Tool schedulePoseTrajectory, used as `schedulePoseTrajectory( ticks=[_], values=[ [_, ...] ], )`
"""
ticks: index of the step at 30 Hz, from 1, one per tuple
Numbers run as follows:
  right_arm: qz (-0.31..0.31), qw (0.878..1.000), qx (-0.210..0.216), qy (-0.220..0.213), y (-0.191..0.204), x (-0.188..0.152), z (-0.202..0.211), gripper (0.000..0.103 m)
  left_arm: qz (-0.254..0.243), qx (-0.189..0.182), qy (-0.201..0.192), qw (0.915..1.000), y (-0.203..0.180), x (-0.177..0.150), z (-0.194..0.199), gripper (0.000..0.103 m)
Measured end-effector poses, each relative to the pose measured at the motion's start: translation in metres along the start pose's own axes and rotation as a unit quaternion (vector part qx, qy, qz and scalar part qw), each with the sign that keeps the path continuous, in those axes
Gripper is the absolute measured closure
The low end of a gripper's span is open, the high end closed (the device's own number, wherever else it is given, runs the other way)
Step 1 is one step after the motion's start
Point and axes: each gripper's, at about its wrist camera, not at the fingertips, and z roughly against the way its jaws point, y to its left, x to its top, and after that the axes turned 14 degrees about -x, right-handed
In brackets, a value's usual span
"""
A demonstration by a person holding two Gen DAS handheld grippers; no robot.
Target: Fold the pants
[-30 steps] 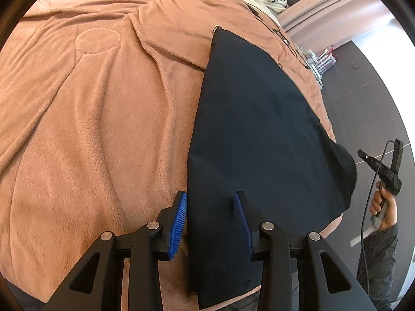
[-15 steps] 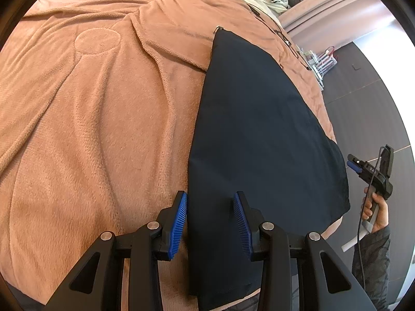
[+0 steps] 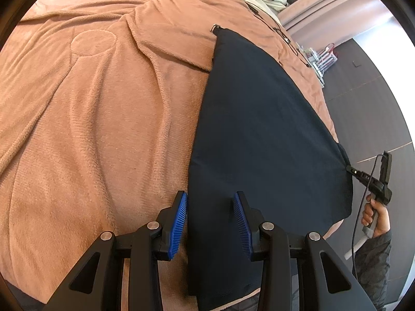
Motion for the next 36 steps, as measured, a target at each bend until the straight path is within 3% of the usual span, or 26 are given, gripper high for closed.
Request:
schedulePoseTrajectory(
  ticks=[3,13,26,32,34,36],
  values=[
    [-0.011,1.000,-0.004,0.013,-0.004,-0.010,-0.009,0.102,-0.001,0.001,0.003,1.0000,-0.001,0.001,-0.003,0.063],
    [-0.025,0.999,-0.014,-0.015,0.001,-0.016,-0.018,0.102,0.003,-0.021,0.018,0.9996,0.004,0.020,-0.013,0.063],
    [-0.032,0.999,-0.019,-0.001,0.007,-0.016,-0.034,0.102,-0.006,-0.035,0.013,0.9993,0.003,0.049,-0.027,0.064],
    [-0.033,0.999,-0.015,0.005,0.005,-0.016,-0.040,0.102,-0.002,-0.078,0.013,0.9969,0.004,0.060,-0.033,0.069],
    [-0.034,0.999,-0.014,0.004,0.004,-0.016,-0.042,0.102,0.012,-0.111,0.006,0.9938,0.006,0.061,-0.033,0.078],
    [-0.035,0.999,-0.011,0.003,0.003,-0.016,-0.043,0.102,0.011,-0.126,-0.003,0.9920,0.008,0.059,-0.028,0.080]
  ],
)
